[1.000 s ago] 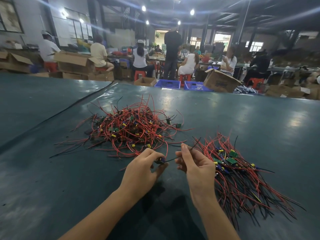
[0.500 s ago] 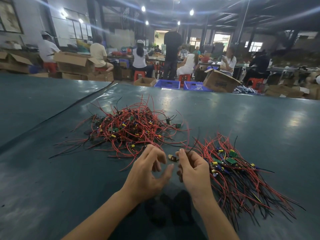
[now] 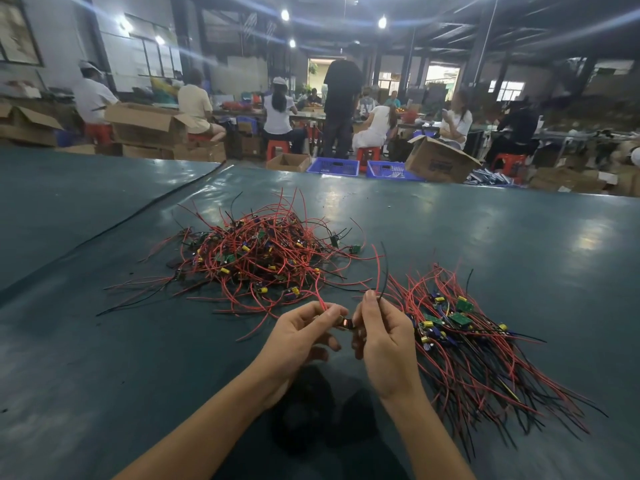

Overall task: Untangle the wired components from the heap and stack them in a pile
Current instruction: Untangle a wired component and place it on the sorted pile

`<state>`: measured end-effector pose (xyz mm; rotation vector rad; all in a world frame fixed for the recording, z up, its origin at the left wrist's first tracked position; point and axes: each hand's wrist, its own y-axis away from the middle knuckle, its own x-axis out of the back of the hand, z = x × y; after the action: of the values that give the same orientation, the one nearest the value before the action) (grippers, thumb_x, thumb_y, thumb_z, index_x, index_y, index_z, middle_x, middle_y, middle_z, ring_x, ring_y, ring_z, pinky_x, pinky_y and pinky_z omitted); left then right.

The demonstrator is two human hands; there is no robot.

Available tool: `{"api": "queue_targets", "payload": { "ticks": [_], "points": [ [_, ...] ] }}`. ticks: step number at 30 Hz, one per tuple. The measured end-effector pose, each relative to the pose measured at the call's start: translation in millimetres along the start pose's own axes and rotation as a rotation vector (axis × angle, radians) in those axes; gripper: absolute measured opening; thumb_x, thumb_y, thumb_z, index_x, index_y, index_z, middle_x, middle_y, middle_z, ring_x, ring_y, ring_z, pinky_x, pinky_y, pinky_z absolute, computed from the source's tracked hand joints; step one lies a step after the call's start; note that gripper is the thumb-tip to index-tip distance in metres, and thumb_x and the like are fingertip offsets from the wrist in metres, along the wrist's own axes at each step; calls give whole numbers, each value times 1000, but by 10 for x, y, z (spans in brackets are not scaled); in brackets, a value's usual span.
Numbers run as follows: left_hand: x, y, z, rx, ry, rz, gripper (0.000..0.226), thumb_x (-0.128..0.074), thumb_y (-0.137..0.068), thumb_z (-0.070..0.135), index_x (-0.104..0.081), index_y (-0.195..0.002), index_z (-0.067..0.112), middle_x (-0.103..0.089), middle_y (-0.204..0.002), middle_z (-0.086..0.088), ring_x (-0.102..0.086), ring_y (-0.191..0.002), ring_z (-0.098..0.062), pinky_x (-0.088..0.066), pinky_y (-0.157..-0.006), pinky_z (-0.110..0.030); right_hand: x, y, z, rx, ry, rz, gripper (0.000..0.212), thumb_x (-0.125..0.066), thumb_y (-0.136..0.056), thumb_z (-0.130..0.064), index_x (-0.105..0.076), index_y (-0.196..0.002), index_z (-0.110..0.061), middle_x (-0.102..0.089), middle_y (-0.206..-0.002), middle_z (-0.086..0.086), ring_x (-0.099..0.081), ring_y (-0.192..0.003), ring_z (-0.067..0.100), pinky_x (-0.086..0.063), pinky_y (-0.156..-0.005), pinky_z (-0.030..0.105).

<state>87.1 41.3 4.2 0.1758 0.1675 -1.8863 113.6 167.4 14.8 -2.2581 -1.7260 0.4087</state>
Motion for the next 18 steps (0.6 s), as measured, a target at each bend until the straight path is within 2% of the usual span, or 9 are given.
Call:
{"api": "queue_targets", "payload": {
  "ticks": [4, 7, 10, 12, 15, 16, 18],
  "points": [
    [-7, 8, 13, -93, 44, 98, 25, -74, -63, 42, -77, -79, 23, -70, -77, 2, -60, -61, -10, -48, -52, -20, 16, -21, 64, -74, 52, 88, 38, -48, -100, -27, -65, -72, -11, -48, -54, 4, -44, -48, 8, -37, -44, 16],
    [7, 6, 2, -122, 80, 138, 17, -72, -68, 32, -78, -79, 21, -72, -78, 3, -62, -62, -9, -50, -52, -20, 30, -36, 104, -173, 22, 162, 32, -52, -98, -33, -73, -78, -19, -64, -59, -3, -55, -49, 4, -44, -46, 16],
    [4, 15, 8, -104, 111, 150, 16, -73, -68, 30, -78, -79, 20, -73, -83, 1, -62, -62, -10, -50, -52, -20, 52, -54, 104, -233, -12, 164, 28, -55, -97, -35, -75, -81, -23, -67, -61, -6, -55, -48, 5, -44, -46, 20],
    [1, 15, 11, -69, 114, 160, 26, -77, -62, 39, -76, -81, 21, -72, -83, 1, -64, -63, -12, -50, -51, -21, 48, -56, 92, -175, -7, 114, 29, -54, -97, -32, -75, -79, -22, -66, -61, -5, -55, -49, 5, -44, -46, 19],
    [7, 11, 18, 16, 107, 104, 53, -74, -60, 56, -72, -95, 17, -72, -81, -2, -65, -62, -13, -50, -51, -23, -15, -20, 44, -73, 35, -20, 32, -51, -96, -32, -72, -77, -20, -69, -65, -4, -58, -53, 4, -46, -50, 17],
    [5, 14, 21, 38, 94, 66, 54, -71, -65, 58, -73, -96, 14, -72, -80, -4, -67, -62, -14, -51, -52, -23, -36, -5, 39, -60, 54, -56, 33, -49, -95, -35, -72, -77, -19, -70, -67, 0, -62, -55, 9, -49, -51, 22],
    [6, 25, 25, 61, 46, 30, 46, -66, -74, 56, -77, -88, 13, -73, -76, -7, -67, -59, -14, -51, -53, -21, -58, 15, 48, -43, 86, -86, 33, -49, -96, -35, -73, -78, -19, -70, -72, 14, -67, -67, 29, -57, -62, 42]
  ]
}}
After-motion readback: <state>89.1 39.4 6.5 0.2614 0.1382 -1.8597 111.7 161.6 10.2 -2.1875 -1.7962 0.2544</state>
